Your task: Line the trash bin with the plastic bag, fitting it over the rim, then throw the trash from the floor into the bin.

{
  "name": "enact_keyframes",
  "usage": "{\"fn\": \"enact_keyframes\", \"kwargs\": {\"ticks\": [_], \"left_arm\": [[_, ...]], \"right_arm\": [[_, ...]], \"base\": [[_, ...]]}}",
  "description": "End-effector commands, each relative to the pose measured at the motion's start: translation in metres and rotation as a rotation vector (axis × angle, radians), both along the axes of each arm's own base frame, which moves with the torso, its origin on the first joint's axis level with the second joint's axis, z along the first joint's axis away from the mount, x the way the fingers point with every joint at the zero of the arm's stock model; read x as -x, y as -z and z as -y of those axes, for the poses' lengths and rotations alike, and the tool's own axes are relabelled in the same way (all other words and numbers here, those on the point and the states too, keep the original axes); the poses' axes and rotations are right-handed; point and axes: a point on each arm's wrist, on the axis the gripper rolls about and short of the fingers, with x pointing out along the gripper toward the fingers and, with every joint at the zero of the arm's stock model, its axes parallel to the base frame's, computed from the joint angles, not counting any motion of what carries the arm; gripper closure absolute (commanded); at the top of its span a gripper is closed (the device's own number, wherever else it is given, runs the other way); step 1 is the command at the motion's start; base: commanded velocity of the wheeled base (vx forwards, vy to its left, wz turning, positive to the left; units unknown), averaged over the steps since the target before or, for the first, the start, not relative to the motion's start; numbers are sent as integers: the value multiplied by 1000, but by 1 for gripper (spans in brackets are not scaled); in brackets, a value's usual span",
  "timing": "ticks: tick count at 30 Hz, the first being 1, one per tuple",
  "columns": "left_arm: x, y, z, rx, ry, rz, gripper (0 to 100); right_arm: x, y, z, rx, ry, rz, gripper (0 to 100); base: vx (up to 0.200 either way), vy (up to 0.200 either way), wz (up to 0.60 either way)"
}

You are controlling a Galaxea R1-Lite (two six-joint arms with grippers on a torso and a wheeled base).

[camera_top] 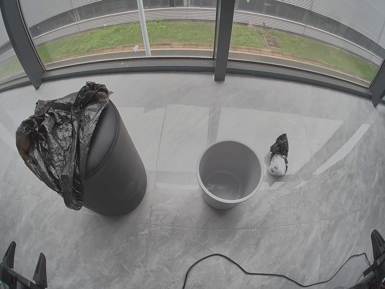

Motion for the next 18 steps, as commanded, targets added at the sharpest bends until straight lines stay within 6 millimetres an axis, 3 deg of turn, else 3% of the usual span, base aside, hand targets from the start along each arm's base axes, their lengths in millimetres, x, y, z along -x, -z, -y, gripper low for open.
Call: {"fn": "enact_keyframes", "kwargs": {"ticks": [1, 7, 18], "left_arm": [[0, 5, 0, 0, 0, 0, 0], [0, 5, 0, 0, 0, -2, 0], [0, 6, 0, -9, 17, -11, 0]], "right_arm": [[0, 5, 0, 0, 1, -4, 100], [0, 5, 0, -1, -1, -5, 100], [0, 5, 0, -6, -1, -5, 100]], "base": [[200, 0, 0], [200, 0, 0], [0, 200, 0]]}}
